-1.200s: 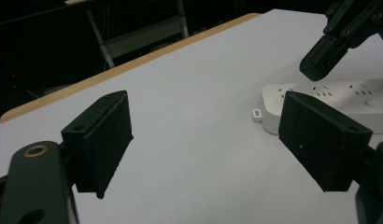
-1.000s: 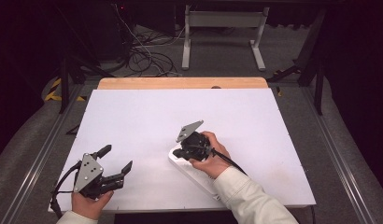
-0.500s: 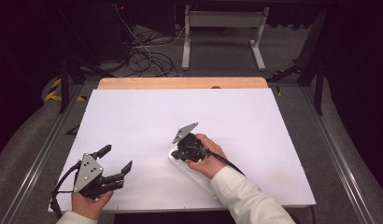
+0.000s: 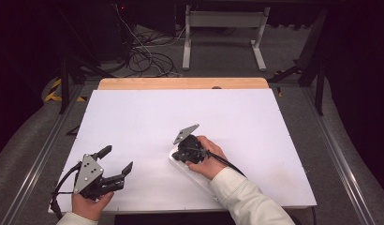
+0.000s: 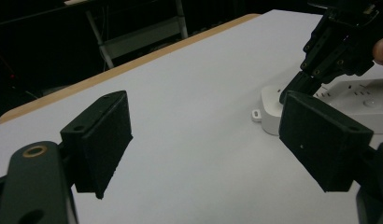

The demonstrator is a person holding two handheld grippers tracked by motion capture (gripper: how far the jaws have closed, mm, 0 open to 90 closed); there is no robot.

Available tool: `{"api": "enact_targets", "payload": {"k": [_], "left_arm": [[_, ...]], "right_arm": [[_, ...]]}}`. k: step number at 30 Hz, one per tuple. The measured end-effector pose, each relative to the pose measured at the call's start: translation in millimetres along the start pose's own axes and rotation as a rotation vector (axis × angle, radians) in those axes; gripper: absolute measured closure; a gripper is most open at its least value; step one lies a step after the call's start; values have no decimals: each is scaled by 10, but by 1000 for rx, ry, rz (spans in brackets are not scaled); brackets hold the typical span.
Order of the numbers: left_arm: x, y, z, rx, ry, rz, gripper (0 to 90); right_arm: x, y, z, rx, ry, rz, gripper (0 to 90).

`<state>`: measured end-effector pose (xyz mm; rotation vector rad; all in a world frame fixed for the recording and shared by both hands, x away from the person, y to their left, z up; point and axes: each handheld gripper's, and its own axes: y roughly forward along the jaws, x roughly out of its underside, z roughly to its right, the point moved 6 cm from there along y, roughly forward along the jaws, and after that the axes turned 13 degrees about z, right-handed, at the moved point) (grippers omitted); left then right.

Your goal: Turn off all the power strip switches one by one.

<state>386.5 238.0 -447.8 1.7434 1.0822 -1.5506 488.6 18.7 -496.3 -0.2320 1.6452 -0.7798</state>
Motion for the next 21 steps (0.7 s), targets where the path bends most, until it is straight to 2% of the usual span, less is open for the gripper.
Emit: {"api": "enact_targets", "payload": {"k": [6, 21], "left_arm": [[0, 1, 1, 0, -1, 2, 176], [4, 8, 10, 2, 0, -2, 176]], "right_arm": [[13, -10, 25, -3, 19, 8, 900], [17, -10, 29, 1, 23, 2, 900]]}}
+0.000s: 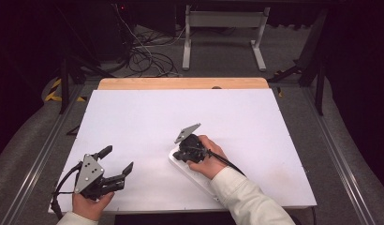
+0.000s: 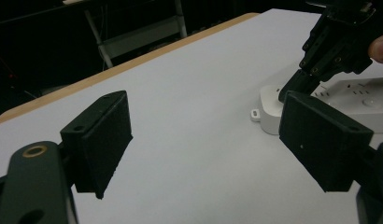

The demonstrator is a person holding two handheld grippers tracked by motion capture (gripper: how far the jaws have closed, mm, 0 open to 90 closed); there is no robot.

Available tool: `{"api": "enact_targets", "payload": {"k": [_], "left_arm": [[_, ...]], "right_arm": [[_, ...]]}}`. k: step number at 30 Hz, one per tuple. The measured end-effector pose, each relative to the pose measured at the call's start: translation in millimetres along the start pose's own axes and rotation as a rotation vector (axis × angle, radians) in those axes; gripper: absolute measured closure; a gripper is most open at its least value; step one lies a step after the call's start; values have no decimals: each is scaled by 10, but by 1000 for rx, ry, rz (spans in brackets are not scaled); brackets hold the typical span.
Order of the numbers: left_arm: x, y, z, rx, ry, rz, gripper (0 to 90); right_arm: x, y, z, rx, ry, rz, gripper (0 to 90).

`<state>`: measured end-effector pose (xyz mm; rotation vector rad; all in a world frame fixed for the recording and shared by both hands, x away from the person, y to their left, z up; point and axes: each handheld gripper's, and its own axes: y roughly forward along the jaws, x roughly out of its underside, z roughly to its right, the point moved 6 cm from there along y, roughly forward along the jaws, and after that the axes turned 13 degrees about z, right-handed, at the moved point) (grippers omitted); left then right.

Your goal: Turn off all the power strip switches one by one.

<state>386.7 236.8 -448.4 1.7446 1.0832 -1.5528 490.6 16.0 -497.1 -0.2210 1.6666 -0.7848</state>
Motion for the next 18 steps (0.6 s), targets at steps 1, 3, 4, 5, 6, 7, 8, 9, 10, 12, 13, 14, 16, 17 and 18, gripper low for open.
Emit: {"api": "enact_targets", "payload": {"k": [1, 3, 4, 5, 6, 7, 8, 9, 10, 12, 13, 14, 16, 17, 18], "left_arm": [[0, 0, 1, 0, -1, 0, 177], [0, 2, 3, 0, 0, -1, 176], [1, 3, 4, 1, 0, -1, 176], [1, 4, 5, 0, -1, 0, 176], [0, 4, 5, 0, -1, -1, 176], [0, 2, 5, 0, 0, -1, 177], [-2, 1, 4, 1, 2, 0, 176], [-2, -1, 3, -2, 0, 1, 176], [-4, 0, -6, -5, 4, 2, 176], [-2, 2, -10, -4, 2, 3, 176], [2, 2, -9, -3, -1, 0, 177], [5, 3, -11, -1, -1, -2, 176], [5, 6, -13, -2, -5, -1, 177], [3, 4, -16, -2, 0, 0, 176], [0, 0, -14, -3, 0, 1, 176]], "right_arm": [[0, 0, -1, 1, -1, -1, 900], [2, 3, -2, 6, -7, -2, 900], [3, 4, -3, 6, -8, -4, 900], [10, 11, -3, 2, 1, -6, 900], [12, 10, 0, -1, 7, -6, 900], [11, 10, -1, 0, 5, -7, 900], [9, 11, -5, 2, -1, -5, 900], [2, 3, -10, 10, -4, -9, 900], [2, 3, -10, 10, -4, -9, 900], [-50, -52, -19, 29, -36, 7, 900], [-96, -99, -23, 28, -39, 35, 900], [-155, -157, -32, 14, -19, 74, 900], [-241, -254, -45, 8, -11, 102, 900], [-260, -280, -56, 8, -12, 108, 900], [-264, -299, -66, 5, -16, 109, 900]]}}
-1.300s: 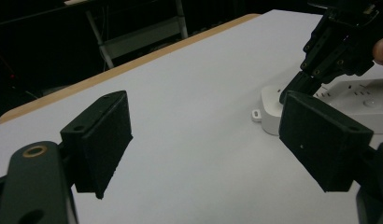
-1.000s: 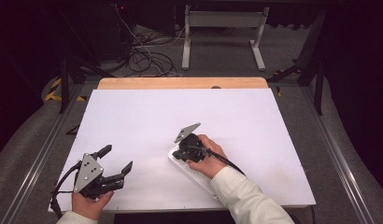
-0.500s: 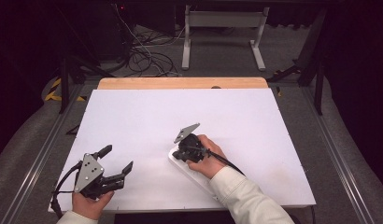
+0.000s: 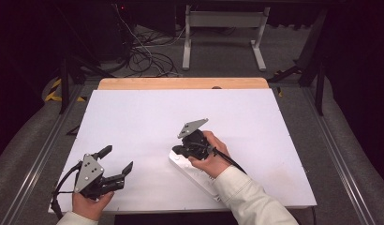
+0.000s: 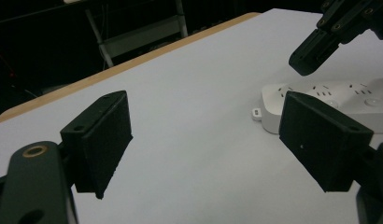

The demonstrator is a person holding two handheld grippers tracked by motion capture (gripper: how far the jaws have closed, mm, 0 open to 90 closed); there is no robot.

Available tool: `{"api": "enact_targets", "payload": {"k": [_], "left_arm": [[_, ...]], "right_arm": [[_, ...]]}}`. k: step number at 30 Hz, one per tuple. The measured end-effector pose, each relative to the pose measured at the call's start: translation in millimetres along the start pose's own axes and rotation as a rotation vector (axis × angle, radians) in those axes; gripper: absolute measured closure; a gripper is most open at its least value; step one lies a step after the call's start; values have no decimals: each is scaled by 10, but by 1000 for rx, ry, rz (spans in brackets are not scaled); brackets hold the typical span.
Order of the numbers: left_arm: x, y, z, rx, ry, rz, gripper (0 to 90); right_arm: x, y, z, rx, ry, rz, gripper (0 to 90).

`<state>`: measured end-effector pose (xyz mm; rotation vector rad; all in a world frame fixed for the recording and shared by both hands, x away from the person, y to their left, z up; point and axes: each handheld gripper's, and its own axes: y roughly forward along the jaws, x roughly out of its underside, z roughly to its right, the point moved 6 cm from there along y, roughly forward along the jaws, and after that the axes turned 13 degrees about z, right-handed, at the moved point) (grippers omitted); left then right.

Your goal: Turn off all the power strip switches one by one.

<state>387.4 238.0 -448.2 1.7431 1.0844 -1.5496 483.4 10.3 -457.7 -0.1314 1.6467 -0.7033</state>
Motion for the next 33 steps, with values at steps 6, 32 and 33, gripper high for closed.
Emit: {"api": "enact_targets", "payload": {"k": [6, 32, 33], "left_arm": [[-6, -4, 14, -1, 1, 0, 176], [-9, -5, 13, -6, 0, 3, 177], [-9, -4, 13, -6, 0, 3, 176]], "right_arm": [[-22, -70, -44, 4, -6, 25, 900], [360, -330, -86, 13, 7, -21, 900], [377, -318, -96, 10, 7, -25, 900]]}}
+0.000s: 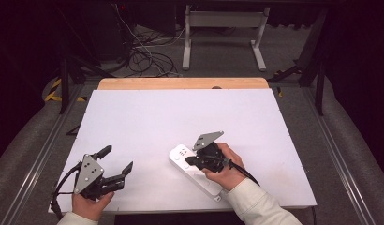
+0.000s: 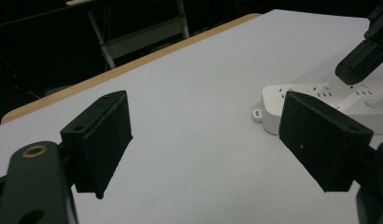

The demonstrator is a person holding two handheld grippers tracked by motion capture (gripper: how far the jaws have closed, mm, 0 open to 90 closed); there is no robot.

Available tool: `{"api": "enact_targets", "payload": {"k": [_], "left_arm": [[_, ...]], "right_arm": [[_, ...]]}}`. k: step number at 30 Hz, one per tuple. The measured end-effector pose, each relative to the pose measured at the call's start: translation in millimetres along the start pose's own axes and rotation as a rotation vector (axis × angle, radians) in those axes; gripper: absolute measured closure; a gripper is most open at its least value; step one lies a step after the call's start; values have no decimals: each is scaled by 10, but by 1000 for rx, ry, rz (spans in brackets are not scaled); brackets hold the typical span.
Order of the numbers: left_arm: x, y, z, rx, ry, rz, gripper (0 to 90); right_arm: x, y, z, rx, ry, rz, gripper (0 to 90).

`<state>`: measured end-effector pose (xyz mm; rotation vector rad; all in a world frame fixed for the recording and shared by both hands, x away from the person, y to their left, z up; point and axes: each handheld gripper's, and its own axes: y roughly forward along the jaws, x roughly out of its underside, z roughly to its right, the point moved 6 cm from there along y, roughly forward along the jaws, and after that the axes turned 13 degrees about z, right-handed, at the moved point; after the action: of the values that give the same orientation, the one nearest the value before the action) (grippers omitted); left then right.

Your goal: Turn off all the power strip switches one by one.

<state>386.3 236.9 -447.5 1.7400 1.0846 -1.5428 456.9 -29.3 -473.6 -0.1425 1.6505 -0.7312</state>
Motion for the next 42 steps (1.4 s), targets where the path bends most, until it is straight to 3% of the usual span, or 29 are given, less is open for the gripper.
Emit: {"api": "enact_targets", "payload": {"k": [8, 37, 42], "left_arm": [[3, 3, 1, 1, 1, -2, 177], [3, 3, 2, 6, 8, -1, 177], [5, 2, 5, 8, 5, -3, 177]], "right_arm": [[119, 101, -6, -5, 19, -24, 900], [146, 213, -11, 21, 6, -46, 900], [158, 223, -2, 18, 32, -48, 900]]}}
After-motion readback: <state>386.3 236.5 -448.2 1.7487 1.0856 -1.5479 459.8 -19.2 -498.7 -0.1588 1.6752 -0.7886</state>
